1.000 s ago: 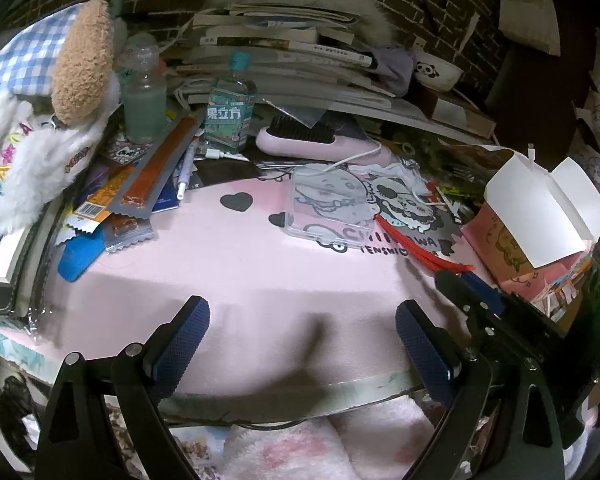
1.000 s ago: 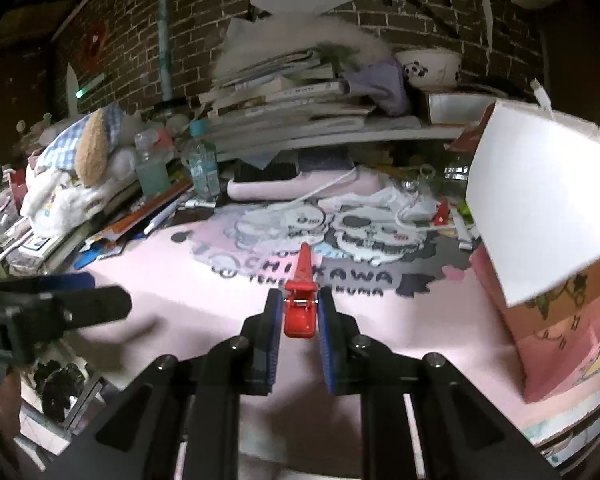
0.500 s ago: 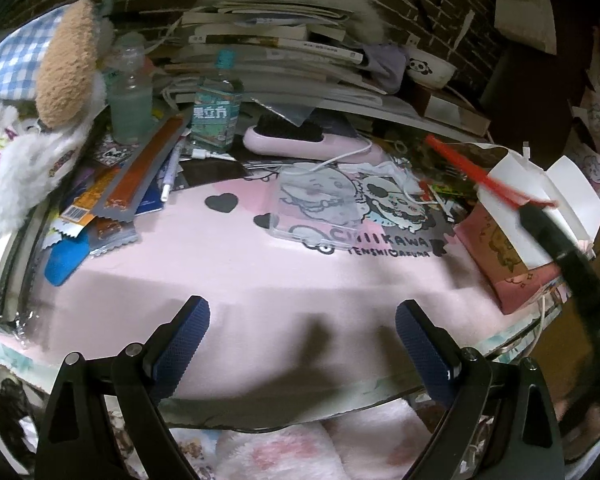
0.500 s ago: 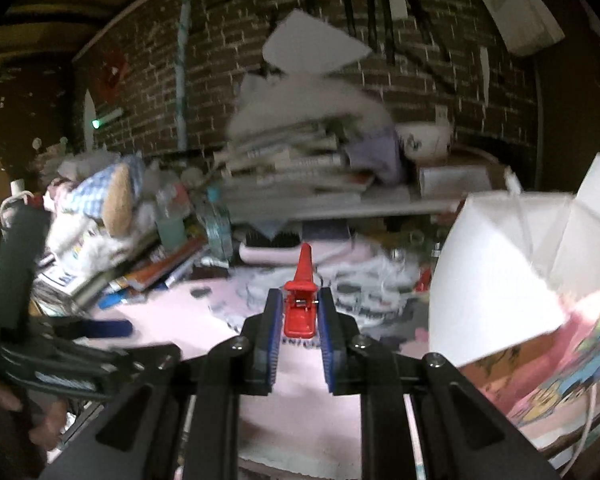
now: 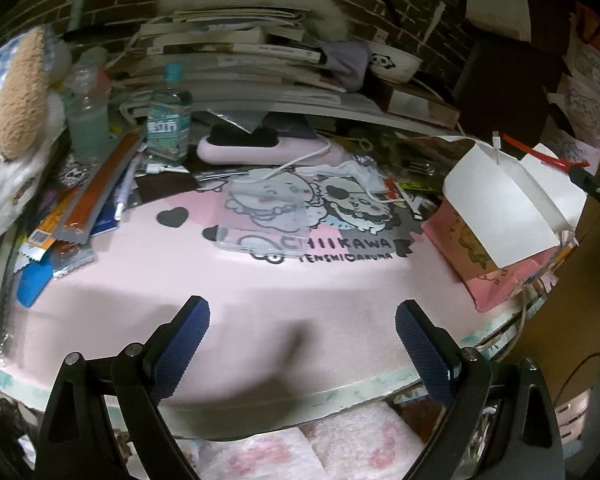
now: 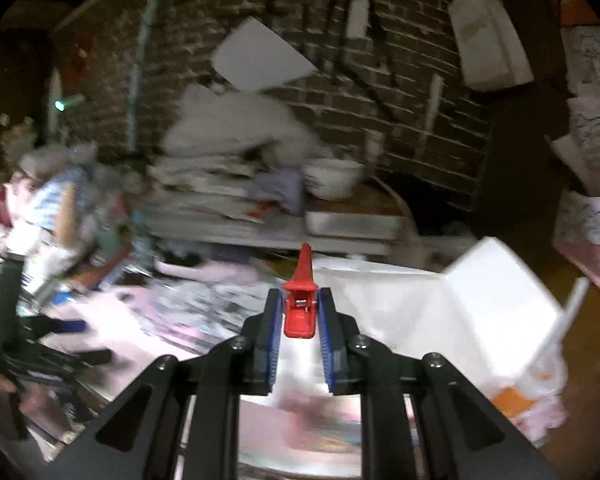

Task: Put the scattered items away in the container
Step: 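Lift the red clip with the right gripper and carry it over the box, then lower the red clip into the box and open the right gripper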

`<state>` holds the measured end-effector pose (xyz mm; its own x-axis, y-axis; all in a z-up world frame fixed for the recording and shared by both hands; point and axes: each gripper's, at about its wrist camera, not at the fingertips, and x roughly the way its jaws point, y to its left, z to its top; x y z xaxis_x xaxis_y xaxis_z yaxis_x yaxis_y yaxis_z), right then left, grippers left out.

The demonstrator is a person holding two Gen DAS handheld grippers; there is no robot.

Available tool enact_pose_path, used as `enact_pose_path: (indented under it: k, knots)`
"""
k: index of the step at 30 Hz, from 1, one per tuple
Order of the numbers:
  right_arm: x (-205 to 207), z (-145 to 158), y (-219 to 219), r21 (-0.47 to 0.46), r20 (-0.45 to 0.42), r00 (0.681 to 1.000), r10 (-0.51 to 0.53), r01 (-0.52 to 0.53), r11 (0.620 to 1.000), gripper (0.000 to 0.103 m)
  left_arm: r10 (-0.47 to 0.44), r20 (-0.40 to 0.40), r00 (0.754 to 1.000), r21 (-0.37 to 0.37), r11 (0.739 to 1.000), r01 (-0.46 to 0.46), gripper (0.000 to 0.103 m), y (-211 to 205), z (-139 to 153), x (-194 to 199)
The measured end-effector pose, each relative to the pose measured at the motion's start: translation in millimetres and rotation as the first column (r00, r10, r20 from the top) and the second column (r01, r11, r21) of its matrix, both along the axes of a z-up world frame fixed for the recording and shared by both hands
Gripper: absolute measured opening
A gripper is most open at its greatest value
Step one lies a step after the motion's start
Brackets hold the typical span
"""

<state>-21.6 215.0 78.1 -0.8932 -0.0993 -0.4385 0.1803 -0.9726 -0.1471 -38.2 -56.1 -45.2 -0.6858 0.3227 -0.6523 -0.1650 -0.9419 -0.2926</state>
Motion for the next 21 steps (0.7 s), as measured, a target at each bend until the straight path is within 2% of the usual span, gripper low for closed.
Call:
enact_pose_path:
  k: [2, 5, 8, 10, 16, 21]
  knots:
    - [-7.9, 5.5, 18.9, 0.024, 0.048, 0.998, -0.034, 0.033, 0.999, 0.015, -0.007, 0.003, 1.0, -0.001, 1.0, 0.007, 0.093, 3.0, 0.0, -1.1]
    - [-27.3, 5.3, 41.7, 0.052, 0.17, 0.984, -0.062, 0.054, 0.997, 0.015, -0.012, 0.004, 1.0, -0.003, 1.0, 0.012, 0.093, 6.5, 0.3, -2.2]
    - [-49.2, -1.3, 55.8, 0.059, 0.308, 0.949, -0.069, 0.054, 0.997, 0.015, -0.019, 0.004, 1.0, -0.004, 1.0, 0.019, 0.093, 8.8, 1.0, -2.9]
    - [-63.0, -5.2, 61.9, 0.086, 0.364, 0.927, -0.09, 0.062, 0.994, 0.015, -0.024, 0.005, 1.0, -0.005, 1.0, 0.024, 0.093, 10.6, 1.2, -3.3]
    - [-91.0, -22.2, 67.4, 0.145, 0.504, 0.855, -0.124, 0.058, 0.988, 0.015, -0.036, 0.018, 0.999, -0.019, 0.999, 0.037, 0.093, 15.5, 0.0, -4.8]
    - [-101.3, -36.7, 68.2, 0.198, 0.554, 0.817, -0.159, 0.056, 0.979, 0.015, -0.049, 0.013, 0.999, -0.03, 0.998, 0.049, 0.093, 20.5, 2.6, -3.0]
